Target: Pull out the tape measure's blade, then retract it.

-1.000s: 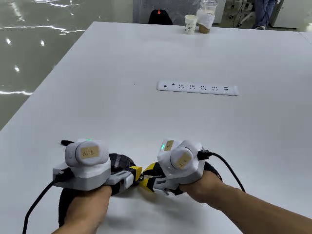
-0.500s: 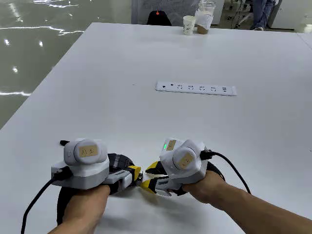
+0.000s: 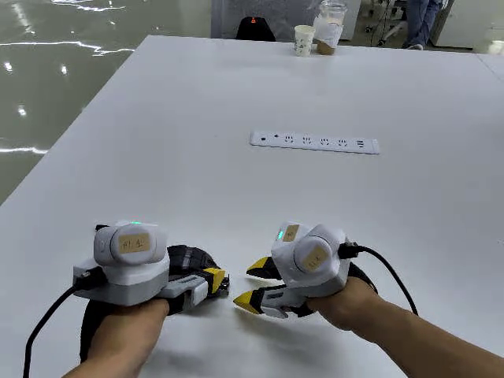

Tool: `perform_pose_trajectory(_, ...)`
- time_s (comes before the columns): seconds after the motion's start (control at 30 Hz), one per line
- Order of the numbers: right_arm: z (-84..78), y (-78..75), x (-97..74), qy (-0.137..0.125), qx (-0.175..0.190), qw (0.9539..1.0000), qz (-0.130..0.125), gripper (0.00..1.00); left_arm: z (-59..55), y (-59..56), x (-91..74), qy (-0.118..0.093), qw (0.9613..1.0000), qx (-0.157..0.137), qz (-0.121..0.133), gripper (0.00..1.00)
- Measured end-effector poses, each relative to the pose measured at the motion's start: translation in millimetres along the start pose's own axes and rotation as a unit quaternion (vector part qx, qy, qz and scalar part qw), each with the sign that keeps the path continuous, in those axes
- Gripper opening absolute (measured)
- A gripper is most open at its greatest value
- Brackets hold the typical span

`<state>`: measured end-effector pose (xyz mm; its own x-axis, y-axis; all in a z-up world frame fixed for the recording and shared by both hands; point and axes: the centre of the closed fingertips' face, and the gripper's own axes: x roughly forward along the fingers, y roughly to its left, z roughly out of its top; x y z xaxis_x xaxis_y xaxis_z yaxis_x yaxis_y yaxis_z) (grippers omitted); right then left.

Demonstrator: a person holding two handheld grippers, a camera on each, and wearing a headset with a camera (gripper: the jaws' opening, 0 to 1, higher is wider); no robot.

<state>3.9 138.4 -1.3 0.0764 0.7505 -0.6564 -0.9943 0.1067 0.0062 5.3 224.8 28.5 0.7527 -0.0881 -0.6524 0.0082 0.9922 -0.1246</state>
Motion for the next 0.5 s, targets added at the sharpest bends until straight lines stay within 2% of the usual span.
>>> perform_pose_trajectory(0.5, -6.4, -3.1, -26.3, -0.016, 0.029, 0.9991, -0.027, 0.41, -2.4, -7.9, -9.3, -0.003, 0.9989, 0.034, -0.032, 0.70)
